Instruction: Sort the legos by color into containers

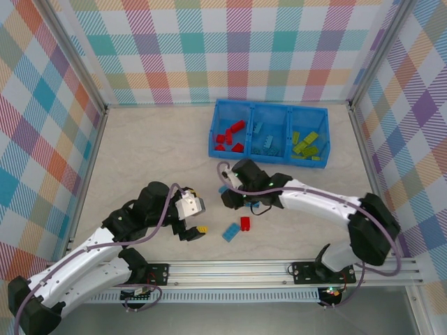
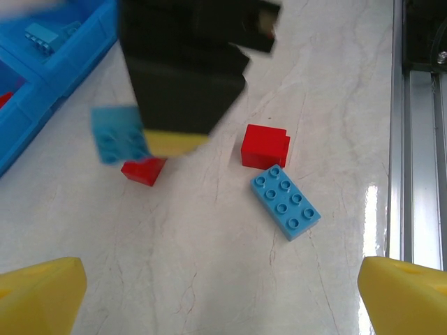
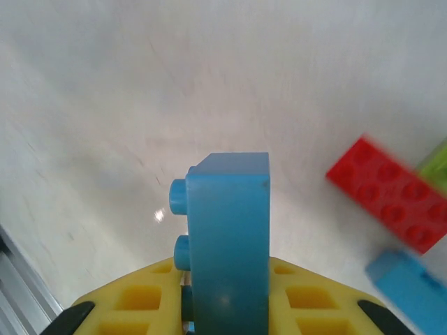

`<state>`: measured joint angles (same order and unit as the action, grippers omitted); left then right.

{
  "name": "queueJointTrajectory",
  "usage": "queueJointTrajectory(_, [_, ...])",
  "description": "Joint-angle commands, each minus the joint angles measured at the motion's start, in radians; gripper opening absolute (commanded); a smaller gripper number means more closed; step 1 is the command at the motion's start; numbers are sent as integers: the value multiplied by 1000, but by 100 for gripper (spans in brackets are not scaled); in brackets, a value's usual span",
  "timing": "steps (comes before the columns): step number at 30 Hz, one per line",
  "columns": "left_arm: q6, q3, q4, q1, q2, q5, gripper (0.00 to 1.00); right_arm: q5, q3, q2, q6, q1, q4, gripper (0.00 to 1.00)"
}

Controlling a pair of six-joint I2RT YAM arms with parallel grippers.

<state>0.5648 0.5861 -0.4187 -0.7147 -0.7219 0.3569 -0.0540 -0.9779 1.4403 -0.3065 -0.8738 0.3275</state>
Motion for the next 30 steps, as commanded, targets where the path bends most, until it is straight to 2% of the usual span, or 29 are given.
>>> queueJointTrajectory(1, [-5, 3, -2, 4, 31, 2, 100, 92, -14, -58, -19, 70, -81, 16])
queueJointTrajectory(5, [1, 6, -5, 4, 50, -9, 100, 225, -41, -70, -6, 228, -150, 16])
queueJointTrajectory(8, [2, 8, -5, 5, 68, -13, 100, 295, -133, 32, 34, 363, -143, 16])
queueJointTrajectory(10, [1, 10, -7, 5, 82, -21, 100, 303, -197, 115, 44, 424, -141, 16])
queueJointTrajectory(12, [-13, 9, -4, 4, 101, -42, 100, 257, -256, 208, 44, 471, -157, 17])
queueJointTrajectory(15, [-39, 0, 14, 4, 129, -67, 100, 187, -358, 343, 27, 502, -154, 27])
queueJointTrajectory(17, [-60, 1, 22, 5, 133, -86, 100, 184, -437, 408, 15, 508, -109, 41])
queueJointTrajectory(19, [-88, 4, 29, 6, 126, -110, 100, 201, -495, 438, 4, 508, -68, 45])
queueJointTrajectory(23, [-125, 14, 38, 4, 95, -147, 100, 198, -477, 394, -22, 509, -76, 47])
queueJointTrajectory(26, [-133, 18, 42, 4, 76, -159, 100, 139, -416, 300, -46, 509, -76, 48])
queueJointTrajectory(30, [-173, 23, 54, 6, 58, -191, 100, -116, -229, 91, -81, 502, -146, 55])
